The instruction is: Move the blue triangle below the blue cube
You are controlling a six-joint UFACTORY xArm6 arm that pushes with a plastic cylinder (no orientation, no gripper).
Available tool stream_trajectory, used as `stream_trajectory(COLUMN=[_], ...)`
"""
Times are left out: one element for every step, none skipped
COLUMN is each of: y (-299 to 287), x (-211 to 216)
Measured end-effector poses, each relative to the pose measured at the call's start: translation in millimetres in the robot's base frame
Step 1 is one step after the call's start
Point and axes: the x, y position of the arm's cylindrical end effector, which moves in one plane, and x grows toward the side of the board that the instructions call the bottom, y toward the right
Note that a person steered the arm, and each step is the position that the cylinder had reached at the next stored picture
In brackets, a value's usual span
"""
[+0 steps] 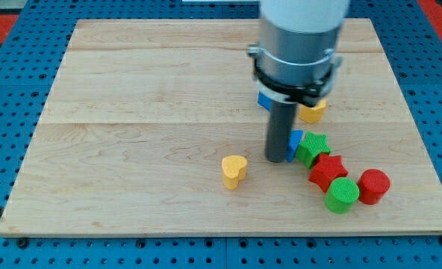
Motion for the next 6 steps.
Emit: stream_trajectory(y=[39.4,46.0,26.0,14.2,17.1,47.2], x=[6.2,-9.2,-34.8,-57.4,-56.7,-56.3])
